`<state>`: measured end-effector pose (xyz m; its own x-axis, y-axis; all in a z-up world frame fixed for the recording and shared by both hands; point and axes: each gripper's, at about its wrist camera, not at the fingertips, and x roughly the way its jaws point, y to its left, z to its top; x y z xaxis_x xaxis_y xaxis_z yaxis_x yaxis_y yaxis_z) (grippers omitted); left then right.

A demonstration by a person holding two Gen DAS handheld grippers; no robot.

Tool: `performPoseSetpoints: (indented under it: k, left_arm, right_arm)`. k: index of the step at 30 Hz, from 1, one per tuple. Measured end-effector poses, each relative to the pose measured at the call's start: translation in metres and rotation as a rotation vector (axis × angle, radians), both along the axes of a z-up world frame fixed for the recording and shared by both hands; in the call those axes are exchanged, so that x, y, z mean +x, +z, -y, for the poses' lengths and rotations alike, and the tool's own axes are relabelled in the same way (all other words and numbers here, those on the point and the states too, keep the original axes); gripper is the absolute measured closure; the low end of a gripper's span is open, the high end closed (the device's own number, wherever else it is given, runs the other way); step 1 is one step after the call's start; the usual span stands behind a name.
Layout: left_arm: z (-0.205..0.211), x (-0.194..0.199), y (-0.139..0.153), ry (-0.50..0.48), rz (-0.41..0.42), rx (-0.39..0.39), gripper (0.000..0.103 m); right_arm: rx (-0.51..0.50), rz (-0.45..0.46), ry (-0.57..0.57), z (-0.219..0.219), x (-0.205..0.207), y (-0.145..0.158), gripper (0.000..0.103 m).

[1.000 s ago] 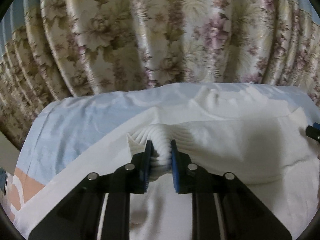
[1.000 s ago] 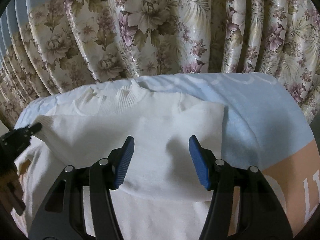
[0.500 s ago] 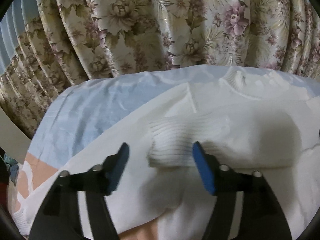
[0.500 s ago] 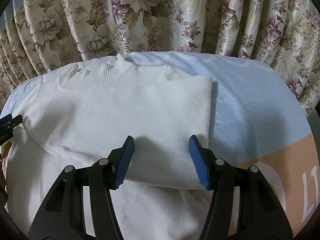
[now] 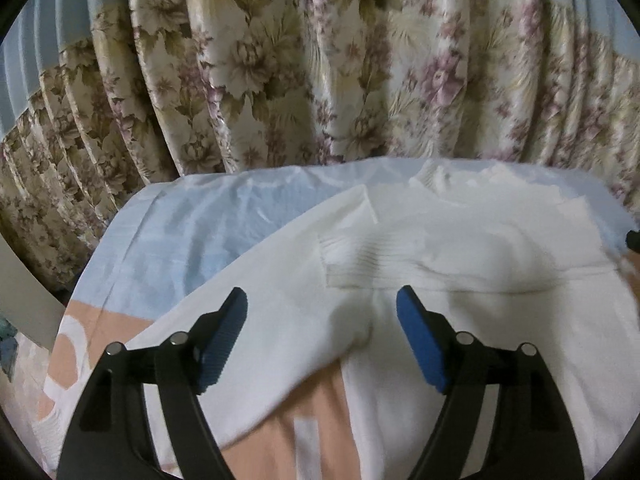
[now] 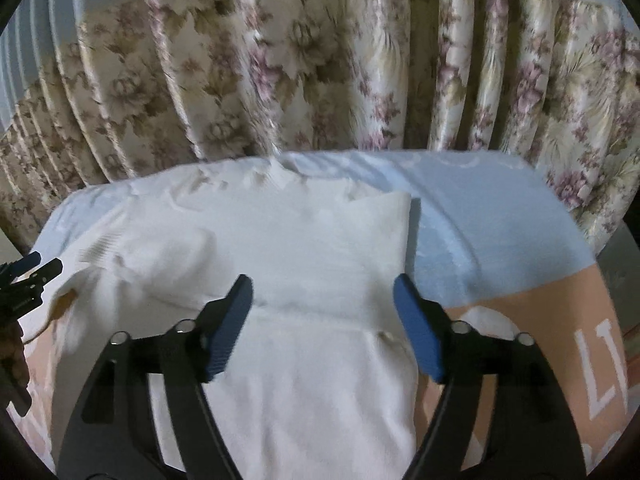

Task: Fold small clothes
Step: 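Move the left gripper to the cuff of the other sleeve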

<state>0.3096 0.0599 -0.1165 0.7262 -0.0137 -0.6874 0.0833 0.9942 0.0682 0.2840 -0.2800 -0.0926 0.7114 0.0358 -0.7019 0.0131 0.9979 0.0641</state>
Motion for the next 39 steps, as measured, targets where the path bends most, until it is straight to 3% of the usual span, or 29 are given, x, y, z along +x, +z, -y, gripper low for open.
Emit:
performPoseSetpoints:
  k: [8,13,22,29,39]
  left_arm:
    - [-0.024,-0.075,0.023,0.092,0.029,-0.07,0.023]
    - [-0.05,-0.122,0.023,0.18,0.027,-0.101,0.023]
    - [-0.083,-0.184,0.008,0.215,-0.005,-0.088,0.022]
    - [-0.098,-0.203,-0.002,0.25,-0.01,-0.071,0.019]
    - [-0.122,-0.194,0.001,0.262,0.014,-0.041,0.019]
  right_arm:
    - [0.007,0.044,-0.015,-0.009,-0.068,0.028,0.01]
    - [0.03,0.037,-0.046,-0.002,-0.111,0.027,0.009]
    - [0.009,0.017,0.004,-0.011,-0.159,0.019,0.007]
    - [0.008,0.022,0.047,-0.027,-0.167,0.02,0.006]
    - [-0.01,0.028,0.053,-0.033,-0.17,0.021,0.006]
